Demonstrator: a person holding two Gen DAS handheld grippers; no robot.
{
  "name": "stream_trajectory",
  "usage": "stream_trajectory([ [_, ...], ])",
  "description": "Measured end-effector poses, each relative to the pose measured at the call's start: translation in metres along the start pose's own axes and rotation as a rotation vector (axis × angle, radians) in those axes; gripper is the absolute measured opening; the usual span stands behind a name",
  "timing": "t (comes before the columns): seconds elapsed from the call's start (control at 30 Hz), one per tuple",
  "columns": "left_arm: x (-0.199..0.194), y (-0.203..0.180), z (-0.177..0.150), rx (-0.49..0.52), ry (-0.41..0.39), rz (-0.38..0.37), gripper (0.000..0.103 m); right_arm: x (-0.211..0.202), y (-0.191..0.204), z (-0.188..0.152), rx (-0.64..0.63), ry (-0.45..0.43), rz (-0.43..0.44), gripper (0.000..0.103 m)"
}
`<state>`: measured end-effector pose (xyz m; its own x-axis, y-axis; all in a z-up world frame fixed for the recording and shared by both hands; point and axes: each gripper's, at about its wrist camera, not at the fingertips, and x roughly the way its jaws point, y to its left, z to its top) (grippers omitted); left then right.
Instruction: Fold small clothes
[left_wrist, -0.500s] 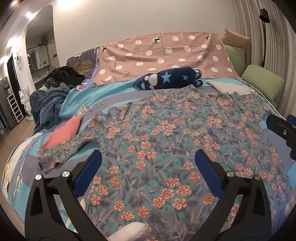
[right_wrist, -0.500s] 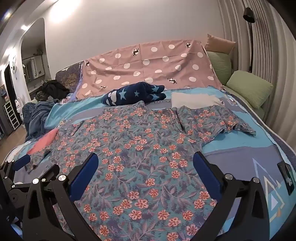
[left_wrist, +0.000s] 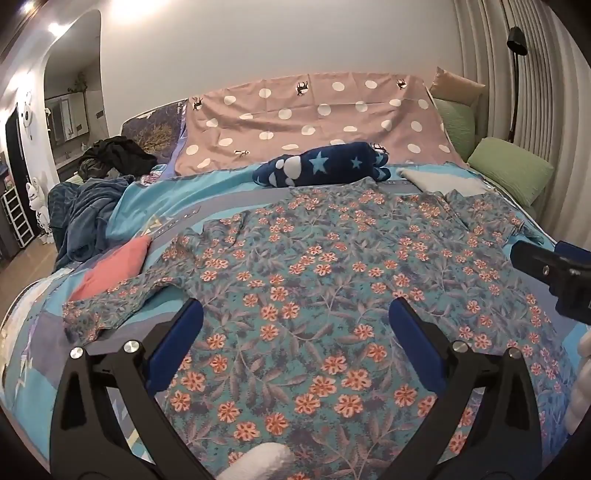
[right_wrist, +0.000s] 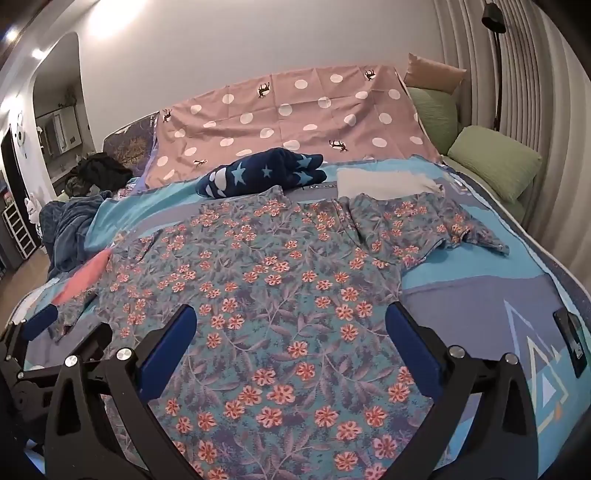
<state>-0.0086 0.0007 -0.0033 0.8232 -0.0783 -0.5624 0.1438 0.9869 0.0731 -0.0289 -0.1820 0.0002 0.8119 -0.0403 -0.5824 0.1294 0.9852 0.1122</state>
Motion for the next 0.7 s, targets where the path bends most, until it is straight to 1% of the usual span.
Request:
stream_trajectory([
  [0.23, 0.006, -0.003, -0.003, 0.046, 0.049, -0.032, 0.101, 0.002, -0.001, -0.003, 0.009, 0.008, -0.018, 0.102],
  [0.47, 0.006, -0.002, -0.003, 0.035, 0.042, -0.04, 0.101, 0.006, 0.001, -0.006, 0.005, 0.024, -0.011, 0.102],
  [0.7, 0.006, 0.002, -0.005, 0.019, 0.047, -0.018, 0.101, 0.008, 0.004, -0.013, -0.01, 0.045, 0.002, 0.102],
])
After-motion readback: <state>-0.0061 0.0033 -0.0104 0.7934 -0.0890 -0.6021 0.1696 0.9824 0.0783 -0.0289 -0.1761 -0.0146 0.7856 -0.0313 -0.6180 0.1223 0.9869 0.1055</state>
